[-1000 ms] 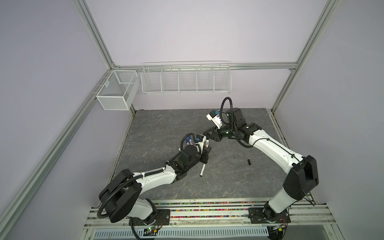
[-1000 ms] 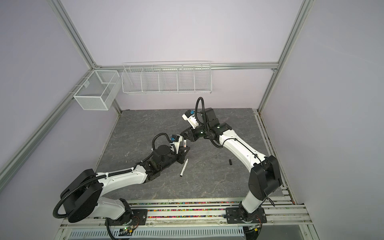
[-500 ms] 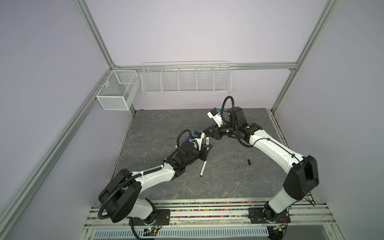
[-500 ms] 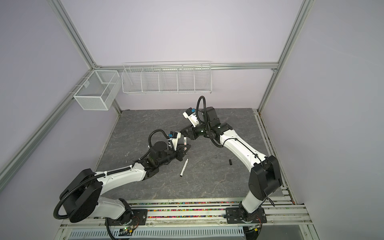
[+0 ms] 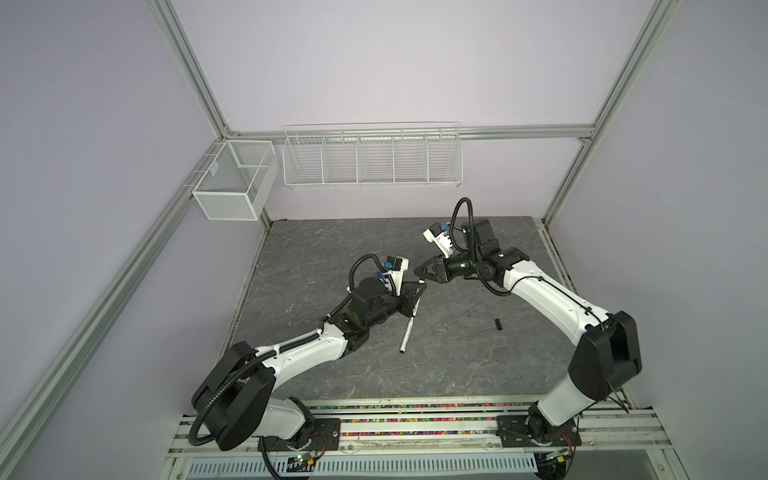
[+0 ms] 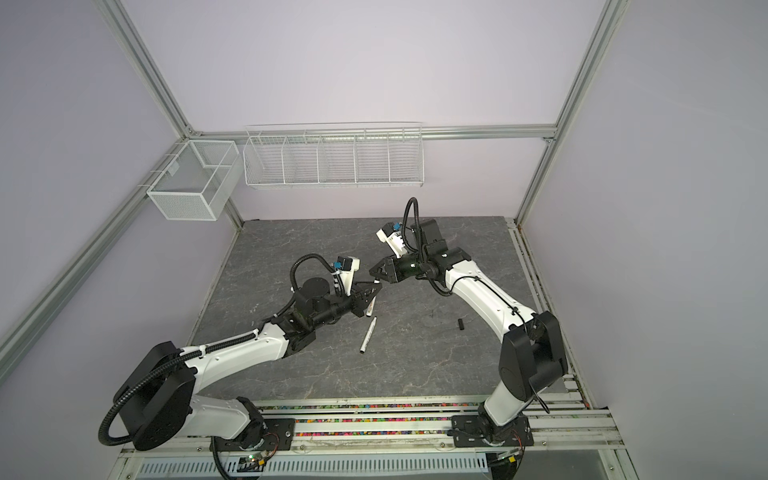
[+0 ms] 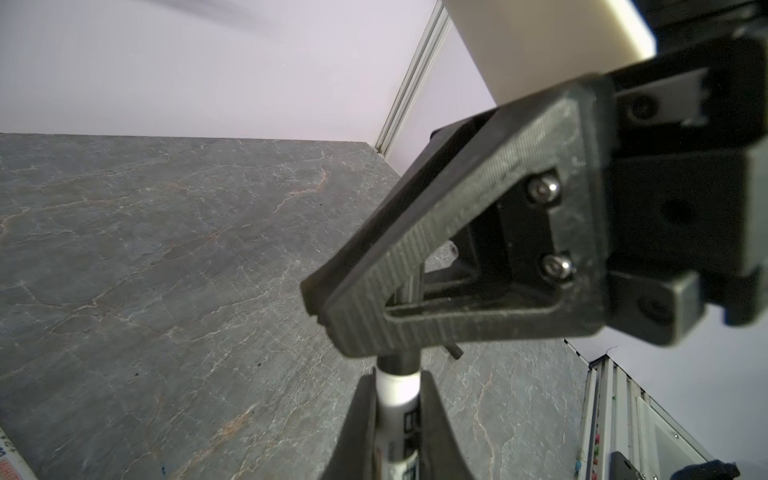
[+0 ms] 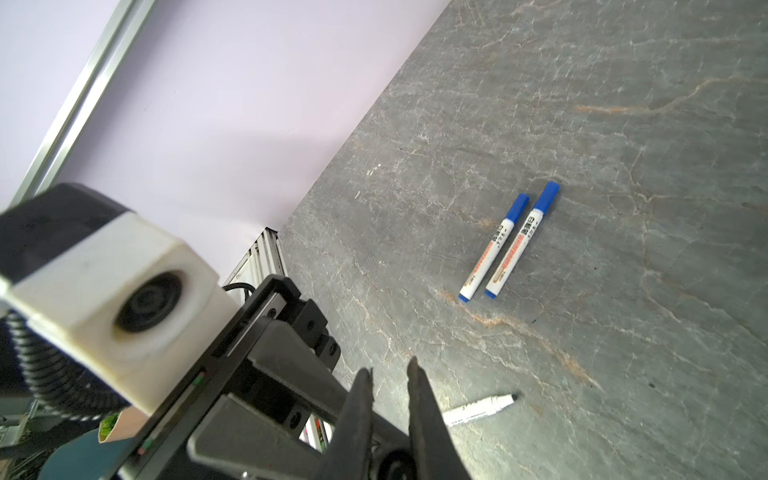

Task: Insert the pens into the pen caps
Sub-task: 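Open the right gripper and withdraw it while the left gripper lowers the capped marker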

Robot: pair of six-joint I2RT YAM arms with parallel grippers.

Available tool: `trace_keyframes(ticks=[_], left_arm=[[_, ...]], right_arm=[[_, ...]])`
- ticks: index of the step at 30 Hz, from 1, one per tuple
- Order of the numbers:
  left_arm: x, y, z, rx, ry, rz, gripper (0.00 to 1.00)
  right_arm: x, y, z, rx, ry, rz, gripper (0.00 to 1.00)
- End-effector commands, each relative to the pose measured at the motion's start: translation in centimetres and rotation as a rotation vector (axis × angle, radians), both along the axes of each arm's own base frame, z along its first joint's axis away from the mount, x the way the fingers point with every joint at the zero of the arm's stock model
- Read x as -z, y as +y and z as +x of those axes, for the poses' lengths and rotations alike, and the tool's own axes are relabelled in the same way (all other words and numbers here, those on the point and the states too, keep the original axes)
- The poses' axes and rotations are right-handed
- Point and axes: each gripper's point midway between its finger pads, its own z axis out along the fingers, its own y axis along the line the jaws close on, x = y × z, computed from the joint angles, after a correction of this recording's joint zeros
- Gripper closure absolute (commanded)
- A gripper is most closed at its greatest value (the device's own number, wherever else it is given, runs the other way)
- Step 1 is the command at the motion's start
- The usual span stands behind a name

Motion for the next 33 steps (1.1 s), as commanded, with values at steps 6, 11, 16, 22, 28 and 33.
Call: trace_keyframes(ticks=[6,11,16,22,28,33], left_arm=[[-7.4,1.7,1.1,-0.202,-0.193,-0.126,1.00],[-3.2,1.6,0.6,-0.187,-0.091,-0.074,1.00],[1.1,1.8,1.1,-0.217,-0.004,-0.019,1.00],[6.3,3.5,4.6,-0.370,0.158,0.017,1.00],[11.2,4.1,7.6,-0.476,0.200,0.157,1.00],[14.0,4.3,9.4,-0.537,0.246,0.246,0.98]], right_arm=[[3.7,-1.4,-5.9,-0.055,0.342,-0.126,0.92],[-1.0,-0.4,-2.9,0.011,0.205,0.004,0.44],[-7.9,-2.6,1.7,0.221,-0.011,0.127,0.32],[-8.3,-7.3,3.0,0.428,-0.114,0.054,0.32],[-4.2,-8.9,2.5,0.471,-0.041,-0.076,0.34],[-2.7,-9.1,2.2,0.467,-0.011,-0.104,0.35]])
